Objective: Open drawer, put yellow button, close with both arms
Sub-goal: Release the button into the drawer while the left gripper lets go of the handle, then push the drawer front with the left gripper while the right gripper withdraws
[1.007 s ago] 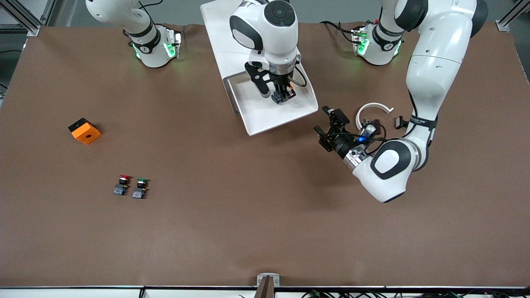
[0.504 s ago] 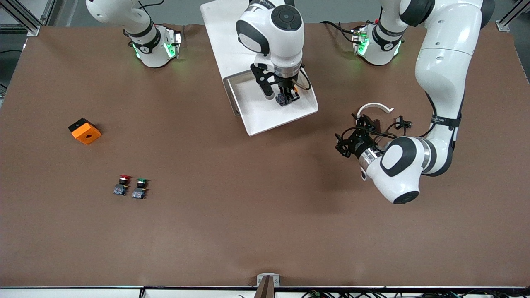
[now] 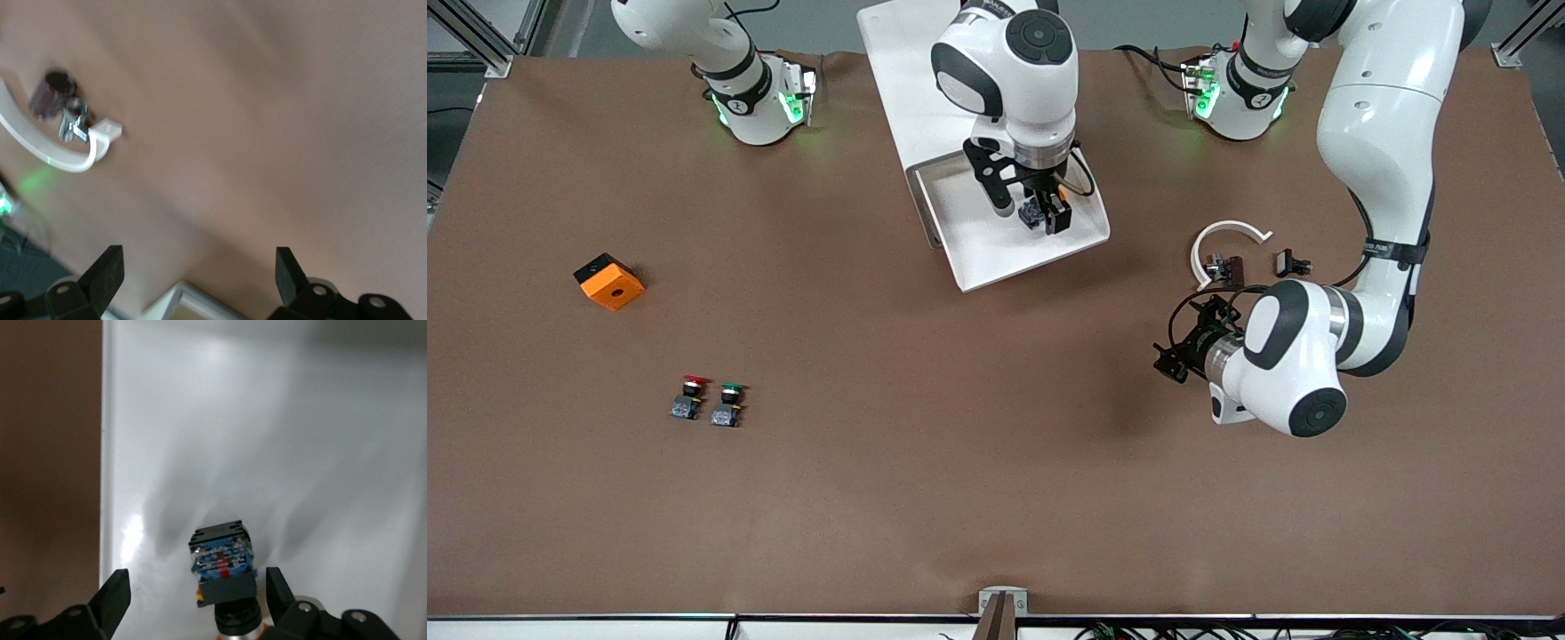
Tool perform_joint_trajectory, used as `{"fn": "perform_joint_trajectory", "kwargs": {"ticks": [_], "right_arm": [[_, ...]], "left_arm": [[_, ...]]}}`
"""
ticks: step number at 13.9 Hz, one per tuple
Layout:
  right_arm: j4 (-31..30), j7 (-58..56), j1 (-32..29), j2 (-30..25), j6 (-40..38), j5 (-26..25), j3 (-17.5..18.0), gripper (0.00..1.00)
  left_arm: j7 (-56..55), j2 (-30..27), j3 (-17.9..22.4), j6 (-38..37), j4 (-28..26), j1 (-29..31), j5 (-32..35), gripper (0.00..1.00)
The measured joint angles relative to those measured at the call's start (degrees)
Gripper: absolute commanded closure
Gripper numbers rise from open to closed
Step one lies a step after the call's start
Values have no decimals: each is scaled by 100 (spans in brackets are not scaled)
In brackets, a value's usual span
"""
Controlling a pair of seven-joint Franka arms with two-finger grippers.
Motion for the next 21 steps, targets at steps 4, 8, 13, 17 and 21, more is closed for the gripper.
{"fn": "perform_joint_trajectory", "kwargs": {"ticks": [4,8,13,17,21], "right_arm": [[699,-1427,-505,-21,-964,11,-20,0],[984,-3920,-1170,-192,-1758,3,-76,0],[1008,-6740,-2555,-584,-2636,-6,-124,0],[1008,-8746,-3570,-695,-3041,-9,-134,0],[1010,-10779,-4629,-746,-3236,-25,-150,0]], "left_arm": [[59,-99,-1,470,-38,-136,522,0],[467,-498,-50,502,-34,-129,536,0],[809,-1135,-440,481,-127,-168,587,0],[809,-1293,-786,555,-202,-458,756,0],[809,-1318,-803,993,-207,-972,956,0]]}}
